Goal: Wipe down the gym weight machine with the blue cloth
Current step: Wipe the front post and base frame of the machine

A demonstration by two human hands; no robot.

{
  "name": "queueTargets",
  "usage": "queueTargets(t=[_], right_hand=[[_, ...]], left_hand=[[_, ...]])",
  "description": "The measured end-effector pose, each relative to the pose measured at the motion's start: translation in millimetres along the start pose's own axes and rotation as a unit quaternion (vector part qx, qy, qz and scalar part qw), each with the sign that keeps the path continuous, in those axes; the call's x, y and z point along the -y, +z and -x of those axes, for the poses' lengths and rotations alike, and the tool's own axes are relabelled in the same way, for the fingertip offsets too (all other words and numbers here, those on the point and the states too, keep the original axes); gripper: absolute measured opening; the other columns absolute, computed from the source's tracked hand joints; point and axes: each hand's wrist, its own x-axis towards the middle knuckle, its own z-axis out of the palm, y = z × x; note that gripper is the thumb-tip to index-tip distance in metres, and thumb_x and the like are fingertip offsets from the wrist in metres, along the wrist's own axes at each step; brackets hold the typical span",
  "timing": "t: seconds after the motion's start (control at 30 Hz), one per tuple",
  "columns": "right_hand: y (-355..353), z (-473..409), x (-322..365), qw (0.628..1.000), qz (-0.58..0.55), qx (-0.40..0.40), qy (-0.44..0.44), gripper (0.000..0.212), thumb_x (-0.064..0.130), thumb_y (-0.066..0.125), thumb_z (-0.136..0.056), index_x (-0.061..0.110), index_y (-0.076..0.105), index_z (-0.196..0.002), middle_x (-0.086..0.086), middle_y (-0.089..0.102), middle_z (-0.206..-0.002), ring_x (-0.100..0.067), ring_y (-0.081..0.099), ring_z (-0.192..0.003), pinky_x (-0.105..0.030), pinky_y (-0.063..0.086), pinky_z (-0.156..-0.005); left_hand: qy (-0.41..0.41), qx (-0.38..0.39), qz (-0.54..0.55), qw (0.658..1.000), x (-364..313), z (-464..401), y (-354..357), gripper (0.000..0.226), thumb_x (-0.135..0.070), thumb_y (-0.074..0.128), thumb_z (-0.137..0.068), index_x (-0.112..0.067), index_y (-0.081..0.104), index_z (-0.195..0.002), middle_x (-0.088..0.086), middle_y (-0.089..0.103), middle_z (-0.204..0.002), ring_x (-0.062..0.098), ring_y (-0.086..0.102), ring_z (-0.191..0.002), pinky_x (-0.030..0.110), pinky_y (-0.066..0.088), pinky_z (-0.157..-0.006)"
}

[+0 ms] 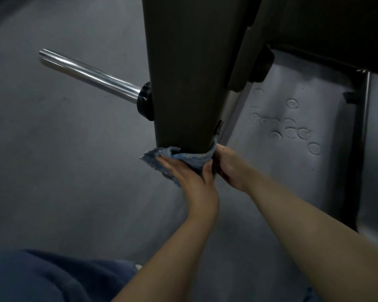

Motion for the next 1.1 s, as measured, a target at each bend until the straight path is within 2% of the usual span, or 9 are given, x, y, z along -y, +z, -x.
queueTargets(t=[0.1, 0.2, 0.33, 0.5, 0.67, 0.8, 0.9, 1.03, 1.1], right_hand=[[4, -5, -19, 0.999, 0.019, -0.021, 0.039, 0.031, 0.013, 0.033, -0.102, -0.005, 0.058, -0.100, -0.009, 0.048, -0.072, -0.013, 0.046, -0.056, -0.016, 0.039, -0.049], [7, -8, -36, 0.995, 0.080, -0.017, 0.064, 0.027, 0.015, 0.036, -0.101, 0.023, 0.053, -0.081, 0.006, 0.052, -0.080, -0.004, 0.050, -0.068, -0.015, 0.041, -0.065], [11, -5, -36, 0.995, 0.060, -0.027, 0.072, 0.034, 0.017, 0.033, -0.102, 0.016, 0.046, -0.071, -0.001, 0.045, -0.065, -0.007, 0.041, -0.056, -0.016, 0.034, -0.051], [14, 16, -13, 0.997, -0.040, -0.072, 0.004, 0.034, 0.025, 0.031, -0.103, 0.010, 0.055, -0.082, -0.006, 0.052, -0.065, -0.014, 0.047, -0.055, -0.022, 0.036, -0.049], [25, 34, -6, 0.979, -0.143, -0.127, -0.066, 0.025, 0.029, 0.037, -0.101, 0.029, 0.062, -0.102, 0.009, 0.069, -0.092, -0.004, 0.064, -0.085, -0.014, 0.051, -0.069], [52, 33, -30, 0.973, -0.110, -0.195, -0.064, 0.037, 0.031, 0.030, -0.103, 0.020, 0.050, -0.132, -0.004, 0.059, -0.113, -0.016, 0.056, -0.100, -0.017, 0.046, -0.075], [55, 23, -46, 0.975, -0.080, -0.203, -0.045, 0.042, 0.035, 0.027, -0.103, 0.016, 0.047, -0.135, -0.004, 0.053, -0.103, -0.015, 0.049, -0.091, -0.019, 0.041, -0.071], [61, 19, -53, 0.957, -0.045, -0.274, -0.081, 0.033, 0.032, 0.033, -0.102, 0.008, 0.053, -0.113, -0.009, 0.050, -0.093, -0.013, 0.047, -0.076, -0.016, 0.038, -0.062], [66, 28, -50, 0.941, -0.010, -0.319, -0.109, 0.022, 0.022, 0.038, -0.100, 0.006, 0.051, -0.094, -0.016, 0.052, -0.094, -0.017, 0.047, -0.072, -0.014, 0.038, -0.058]], left_hand=[[-0.042, 0.010, 0.000, 0.999, 21, -3, -3, 0.100, -0.007, 0.060, -0.087, -0.012, -0.023, -0.144, 0.009, -0.001, -0.157, 0.016, 0.017, -0.142, 0.025, 0.020, -0.113], [-0.102, 0.047, -0.023, 0.993, 47, -7, -10, 0.092, -0.003, 0.059, -0.086, -0.006, -0.010, -0.147, 0.017, 0.018, -0.152, 0.026, 0.033, -0.134, 0.032, 0.033, -0.108], [-0.146, 0.110, -0.007, 0.983, 57, -7, -20, 0.070, -0.005, 0.054, -0.091, -0.007, 0.010, -0.145, 0.004, 0.040, -0.134, 0.017, 0.046, -0.115, 0.001, 0.038, -0.075], [-0.036, 0.050, 0.021, 0.998, 34, 1, -22, 0.086, -0.038, 0.053, -0.086, -0.013, 0.000, -0.149, 0.007, 0.016, -0.155, 0.016, 0.025, -0.140, 0.031, 0.029, -0.113], [0.042, 0.036, 0.030, 0.998, 15, -2, -23, 0.089, -0.037, 0.046, -0.086, -0.015, -0.015, -0.146, -0.001, -0.015, -0.157, -0.005, 0.000, -0.139, 0.001, 0.008, -0.107], [0.013, 0.060, 0.053, 0.997, 35, -13, -28, 0.097, -0.049, 0.052, -0.084, -0.012, -0.010, -0.149, 0.004, 0.006, -0.157, 0.007, 0.018, -0.141, 0.028, 0.024, -0.116], [-0.018, 0.071, 0.034, 0.997, 48, -18, -36, 0.096, -0.058, 0.047, -0.076, -0.022, -0.003, -0.149, 0.000, 0.011, -0.156, 0.013, 0.022, -0.141, 0.041, 0.026, -0.115], [-0.046, 0.075, 0.063, 0.994, 45, -22, -42, 0.065, -0.048, 0.036, -0.096, -0.032, 0.000, -0.148, -0.006, 0.010, -0.156, 0.011, 0.018, -0.142, 0.036, 0.024, -0.115], [-0.074, 0.069, 0.093, 0.991, 31, -32, -49, 0.051, -0.039, 0.029, -0.099, -0.033, 0.013, -0.147, -0.010, 0.025, -0.149, 0.007, 0.029, -0.133, 0.030, 0.030, -0.108]])
